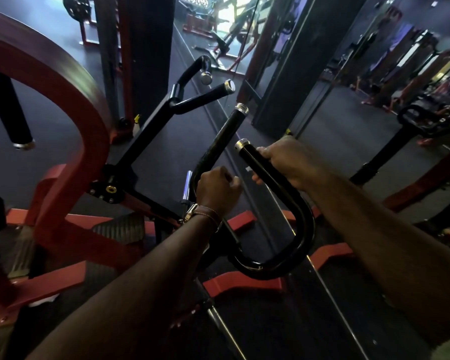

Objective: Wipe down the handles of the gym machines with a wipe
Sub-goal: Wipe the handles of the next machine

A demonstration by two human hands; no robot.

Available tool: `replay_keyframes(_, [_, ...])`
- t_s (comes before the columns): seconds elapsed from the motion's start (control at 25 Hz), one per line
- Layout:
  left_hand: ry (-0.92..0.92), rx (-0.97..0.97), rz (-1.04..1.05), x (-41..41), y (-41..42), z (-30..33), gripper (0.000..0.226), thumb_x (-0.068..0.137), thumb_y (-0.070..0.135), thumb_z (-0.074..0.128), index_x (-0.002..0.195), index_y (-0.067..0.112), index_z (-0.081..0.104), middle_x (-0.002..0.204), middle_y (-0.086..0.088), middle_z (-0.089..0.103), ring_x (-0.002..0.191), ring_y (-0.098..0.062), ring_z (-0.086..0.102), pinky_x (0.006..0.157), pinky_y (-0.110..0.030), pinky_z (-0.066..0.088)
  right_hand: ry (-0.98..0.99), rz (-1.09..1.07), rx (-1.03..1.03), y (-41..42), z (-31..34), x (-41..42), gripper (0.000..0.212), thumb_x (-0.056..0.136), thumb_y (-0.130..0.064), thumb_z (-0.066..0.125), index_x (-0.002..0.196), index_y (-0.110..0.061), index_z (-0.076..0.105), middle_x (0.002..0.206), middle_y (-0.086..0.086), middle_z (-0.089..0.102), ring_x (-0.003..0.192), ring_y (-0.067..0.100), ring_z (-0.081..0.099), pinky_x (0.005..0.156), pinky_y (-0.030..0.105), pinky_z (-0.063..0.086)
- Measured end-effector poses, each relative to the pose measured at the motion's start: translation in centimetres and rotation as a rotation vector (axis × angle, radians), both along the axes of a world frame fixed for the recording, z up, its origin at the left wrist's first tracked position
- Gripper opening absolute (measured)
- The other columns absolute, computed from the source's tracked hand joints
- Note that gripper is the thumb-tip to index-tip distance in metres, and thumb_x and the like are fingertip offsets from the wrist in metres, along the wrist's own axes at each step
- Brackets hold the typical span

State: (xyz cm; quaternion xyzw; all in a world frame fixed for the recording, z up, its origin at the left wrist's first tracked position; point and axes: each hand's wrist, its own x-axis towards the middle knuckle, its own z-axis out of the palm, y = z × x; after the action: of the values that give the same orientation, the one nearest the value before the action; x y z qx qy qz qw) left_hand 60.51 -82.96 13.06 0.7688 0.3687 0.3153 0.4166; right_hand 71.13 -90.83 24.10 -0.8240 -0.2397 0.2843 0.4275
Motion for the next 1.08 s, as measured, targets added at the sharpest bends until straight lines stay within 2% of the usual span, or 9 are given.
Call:
replay_keyframes(0.2, [0.020,0.007,-0.022,0.1,-0.1,0.0,0.017,0.086,0.024,0.064,0.071,0.014,0.063,0.069,0.001,0.062,0.063,-0.016,0.056,0.054,-0.023,0.039,-0.007,-0.106,0.100,1.6,0.5,-0.8,0.021,0.095,-0.008,0.063,0.101,0.013,0.064,0.088,0.031,0.070,0.072,0.035,0.075,0.065,0.042,0.061])
replay_keyframes(0.36, [0.000,0.010,-0.022,-0.3,-0.2,0.2,0.015,0.087,0.023,0.065,0.074,0.015,0.063,0.069,0.004,0.058,0.057,-0.008,0.048,0.050,-0.015,0.031,-0.092,-0.079,0.156,1.6,0.9,-2.1,0.028,0.092,-0.008,0.068,0.096,0.019,0.065,0.077,0.030,0.070,0.063,0.028,0.074,0.056,0.032,0.058])
replay_keyframes(0.48, [-0.010,-0.012,-0.065,-0.5,-0.2,0.2,0.016,0.089,0.022,0.064,0.075,0.017,0.061,0.065,0.008,0.054,0.055,-0.003,0.047,0.050,-0.015,0.030,-0.475,0.049,-0.058,-1.6,0.9,-2.6,0.036,0.098,-0.021,0.061,0.080,0.008,0.071,0.062,0.012,0.070,0.047,0.005,0.063,0.050,0.019,0.050])
replay_keyframes(0.56, [-0.012,-0.017,-0.082,-0.6,-0.2,0.1,0.016,0.091,0.021,0.063,0.075,0.017,0.060,0.065,0.008,0.053,0.056,-0.004,0.048,0.050,-0.015,0.030,-0.678,0.047,-0.228,-3.9,0.8,-3.0,0.040,0.098,-0.025,0.059,0.064,-0.004,0.064,0.047,-0.004,0.056,0.044,0.005,0.052,0.050,0.022,0.043])
replay_keyframes(0.72, [0.025,0.056,-0.123,-0.6,-0.5,-0.2,0.021,0.091,0.026,0.062,0.072,0.020,0.056,0.064,0.008,0.053,0.056,-0.004,0.047,0.050,-0.019,0.031,-0.794,0.014,-0.415,-7.5,1.0,-4.8,0.046,0.096,-0.018,0.060,0.051,-0.015,0.047,0.048,-0.004,0.042,0.044,0.009,0.042,0.047,0.025,0.031])
replay_keyframes(0.8, [0.082,0.103,-0.165,-0.4,-0.6,-0.3,0.022,0.090,0.030,0.061,0.070,0.022,0.055,0.067,0.004,0.058,0.060,-0.012,0.054,0.053,-0.024,0.039,-0.831,-0.019,-0.374,-5.7,1.2,-5.4,0.036,0.096,-0.018,0.060,0.060,-0.013,0.057,0.054,-0.002,0.047,0.048,0.006,0.043,0.050,0.027,0.032])
replay_keyframes(0.96, [0.181,0.146,-0.207,-0.3,-1.0,-0.1,0.022,0.088,0.034,0.061,0.073,0.018,0.059,0.071,0.000,0.062,0.066,-0.020,0.061,0.060,-0.030,0.051,-0.979,-0.002,-0.336,-0.6,-0.3,-6.3,0.015,0.099,-0.017,0.056,0.097,-0.008,0.068,0.082,0.004,0.059,0.066,0.006,0.047,0.056,0.016,0.030])
replay_keyframes(1.0, [0.176,0.153,-0.201,-0.4,-1.0,-0.1,0.022,0.087,0.033,0.062,0.072,0.018,0.059,0.070,0.000,0.062,0.065,-0.020,0.061,0.058,-0.028,0.049,-1.017,0.022,-0.320,-0.5,-0.6,-6.7,0.017,0.099,-0.015,0.055,0.102,-0.006,0.069,0.089,0.008,0.064,0.073,0.010,0.055,0.059,0.013,0.033])
replay_keyframes(1.08, [0.152,0.150,-0.185,-0.5,-0.8,-0.4,0.022,0.088,0.031,0.062,0.070,0.019,0.057,0.069,0.000,0.062,0.063,-0.018,0.059,0.054,-0.025,0.042,-1.081,0.098,-0.324,-1.8,-0.3,-7.6,0.021,0.100,-0.008,0.051,0.107,0.000,0.069,0.100,0.017,0.069,0.093,0.027,0.065,0.072,0.023,0.043])
